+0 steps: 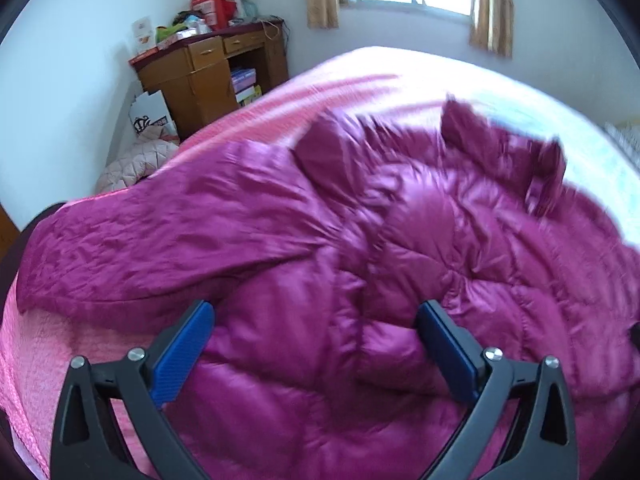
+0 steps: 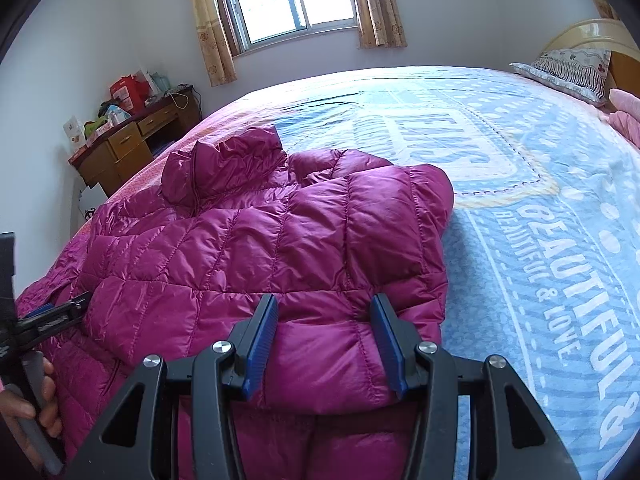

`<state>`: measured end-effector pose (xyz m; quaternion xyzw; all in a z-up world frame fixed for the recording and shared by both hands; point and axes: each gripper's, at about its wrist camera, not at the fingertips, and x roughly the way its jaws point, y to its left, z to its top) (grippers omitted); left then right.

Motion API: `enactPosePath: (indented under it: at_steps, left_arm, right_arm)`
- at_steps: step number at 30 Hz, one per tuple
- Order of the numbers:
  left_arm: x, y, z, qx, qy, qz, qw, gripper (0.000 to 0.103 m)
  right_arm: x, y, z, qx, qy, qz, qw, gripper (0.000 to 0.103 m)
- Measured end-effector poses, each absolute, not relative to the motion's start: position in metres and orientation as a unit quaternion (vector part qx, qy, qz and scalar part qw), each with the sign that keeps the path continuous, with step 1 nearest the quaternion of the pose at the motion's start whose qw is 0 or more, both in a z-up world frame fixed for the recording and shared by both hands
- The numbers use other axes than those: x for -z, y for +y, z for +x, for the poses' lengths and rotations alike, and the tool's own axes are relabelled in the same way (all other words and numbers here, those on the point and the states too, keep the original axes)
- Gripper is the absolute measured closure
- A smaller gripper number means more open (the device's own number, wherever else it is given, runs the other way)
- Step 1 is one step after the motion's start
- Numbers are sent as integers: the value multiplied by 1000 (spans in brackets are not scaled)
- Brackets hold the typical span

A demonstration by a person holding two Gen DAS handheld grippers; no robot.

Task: Fold large clothes
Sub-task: 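Open the right tool to release the sleeve while the left tool grasps the other cuff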

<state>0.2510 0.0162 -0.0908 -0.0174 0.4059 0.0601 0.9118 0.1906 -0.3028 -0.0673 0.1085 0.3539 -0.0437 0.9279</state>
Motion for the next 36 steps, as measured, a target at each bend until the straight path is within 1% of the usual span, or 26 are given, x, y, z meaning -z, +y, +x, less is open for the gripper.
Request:
enactPosePath:
  at_steps: [3,7,11,13,16,18,19,22,23,25,27,28,32,36]
  left_arm:
    - [66,67,227,-83,365,-94,923,0]
    - [48,161,202,-172,329,-189,909,0]
    - [53,240,184,-256,308,-266,877,1]
    - [64,273,178,-276,314,-310,854,5]
    - [82,303,175,-283,322,-362,828,12]
    - [92,312,179,-277,332,-378,819,23]
    - [99,318,182,-271,339,-387,813,26]
    - [107,318,184,-271,340,-398,808,44]
    - [108,314,185,-274,341,-397,807,52]
    - [110,315,187,-271,340,-393,810,59]
    - [111,311,189,-270,341,-381,816,79]
    - [111,307,188,-265,340,-378,819,83]
    - [108,307,193,-263,333,-362,830,93]
    - [94,300,195,-265,321,-338,844,95]
  right_arm:
    - [67,-303,191,44,355,107,928,53]
    - [67,-302,191,45,355,105,928,53]
    - [67,-302,191,48,356,104,927,53]
    - [67,-302,192,50,357,103,927,53]
    - [68,-301,192,53,358,100,927,53]
    - [68,-300,193,56,359,97,927,52]
    - [68,-300,193,56,359,96,927,52]
    - [68,-299,193,59,359,95,927,52]
    - [68,-299,193,59,359,95,927,52]
    - [68,-298,194,60,359,94,927,52]
    - [68,-298,193,59,359,94,927,52]
    - [68,-299,193,59,359,94,927,52]
    - [68,-299,193,59,359,94,927,52]
    - [68,-299,193,59,359,95,927,52]
